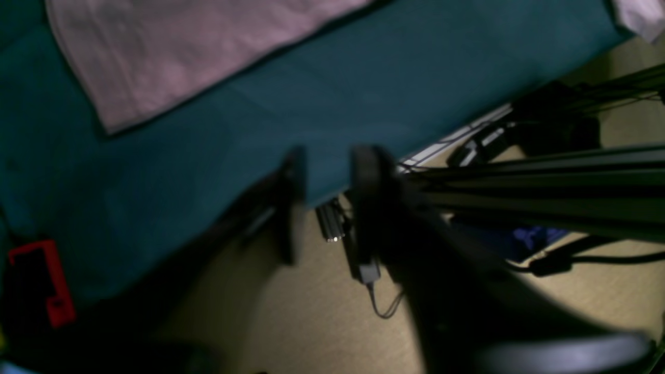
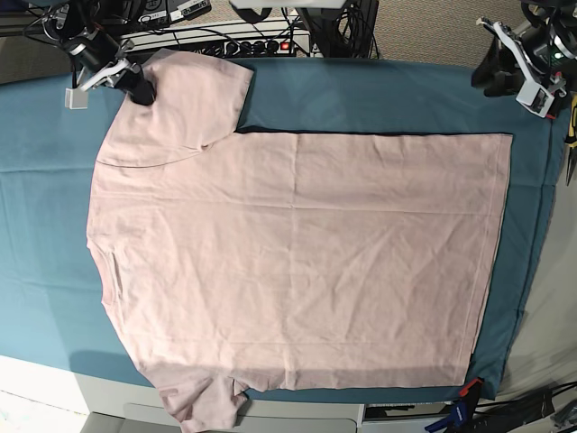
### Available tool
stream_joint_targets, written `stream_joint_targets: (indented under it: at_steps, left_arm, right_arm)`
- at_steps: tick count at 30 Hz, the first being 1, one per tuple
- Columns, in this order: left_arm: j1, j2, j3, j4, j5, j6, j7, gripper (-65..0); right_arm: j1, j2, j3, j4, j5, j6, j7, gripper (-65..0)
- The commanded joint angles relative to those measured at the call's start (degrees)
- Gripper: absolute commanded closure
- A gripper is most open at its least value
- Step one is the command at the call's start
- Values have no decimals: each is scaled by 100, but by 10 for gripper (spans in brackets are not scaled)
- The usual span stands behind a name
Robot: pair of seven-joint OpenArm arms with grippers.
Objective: Fold the T-shirt properly
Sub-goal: 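Close both grippers on the shirt edge corners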
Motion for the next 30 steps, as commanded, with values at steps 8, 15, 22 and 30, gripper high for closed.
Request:
stream_joint_targets:
  at_steps: [8,15,22,30]
  left_arm:
    - [-514,-101,-42,2,188,1032,-50,-246]
    - [-1541,-535,306,-1314,199,1338,79,-246]
    - [-2736,-662,905,-3029,66,1338,354,-245]
    - [-3598,-667,1084,-3998,48,1543,584,-245]
  right_arm:
    - [-39,55,13,59,-87,3,-44,0]
    - [-39,55,13,59,-90,3,-44,0]
    - [-39,55,13,59,-90,3,-44,0]
    - [-39,52,13,59,-90,3,-44,0]
